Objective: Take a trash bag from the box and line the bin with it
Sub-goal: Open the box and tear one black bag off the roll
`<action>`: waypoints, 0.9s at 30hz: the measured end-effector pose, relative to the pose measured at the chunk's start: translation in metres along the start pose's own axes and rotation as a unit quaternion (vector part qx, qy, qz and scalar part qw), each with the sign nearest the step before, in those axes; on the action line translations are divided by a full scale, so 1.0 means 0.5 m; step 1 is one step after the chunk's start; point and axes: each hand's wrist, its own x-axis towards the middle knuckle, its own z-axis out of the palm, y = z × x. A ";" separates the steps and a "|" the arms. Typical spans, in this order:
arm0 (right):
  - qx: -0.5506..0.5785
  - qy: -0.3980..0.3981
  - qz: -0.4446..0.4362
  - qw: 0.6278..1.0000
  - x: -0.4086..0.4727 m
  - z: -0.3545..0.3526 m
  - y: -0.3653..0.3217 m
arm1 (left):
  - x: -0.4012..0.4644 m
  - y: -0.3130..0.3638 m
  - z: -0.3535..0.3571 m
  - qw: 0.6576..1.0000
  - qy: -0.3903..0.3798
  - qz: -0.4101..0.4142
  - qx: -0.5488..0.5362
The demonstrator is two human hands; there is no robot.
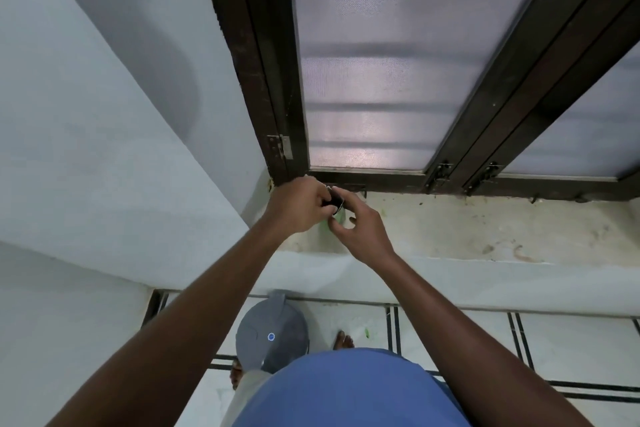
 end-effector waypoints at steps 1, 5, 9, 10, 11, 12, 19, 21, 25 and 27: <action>-0.003 -0.002 0.001 1.000 0.001 -0.001 -0.001 | 0.010 0.009 -0.009 0.999 -0.015 -0.006 0.039; -0.005 -0.006 0.000 1.000 0.006 -0.001 0.001 | 0.038 0.049 -0.038 0.985 -0.054 -0.030 0.161; -0.014 -0.004 0.004 1.000 0.012 0.007 0.004 | 0.048 0.079 -0.048 0.976 -0.059 -0.041 0.204; -0.009 -0.005 0.007 1.000 0.014 0.010 0.006 | 0.050 0.080 -0.049 0.978 -0.067 -0.041 0.196; -0.003 -0.009 0.011 1.000 0.015 0.012 0.008 | 0.051 0.080 -0.050 0.979 -0.073 -0.041 0.184; 0.001 -0.013 0.012 1.000 0.015 0.013 0.009 | 0.051 0.077 -0.051 0.981 -0.081 -0.042 0.169; -0.043 0.021 0.088 0.995 0.039 0.004 0.016 | 0.011 0.002 -0.050 0.985 0.007 -0.130 -0.114; -0.140 0.034 0.071 0.987 0.051 -0.008 0.019 | -0.013 -0.015 -0.061 0.976 0.062 -0.150 -0.146; -0.304 -0.027 0.059 0.951 0.085 -0.015 0.010 | -0.036 -0.034 -0.080 0.975 0.101 -0.153 -0.125; -0.345 -0.047 0.039 0.937 0.098 0.005 0.005 | -0.031 -0.043 -0.072 0.975 0.106 -0.149 -0.124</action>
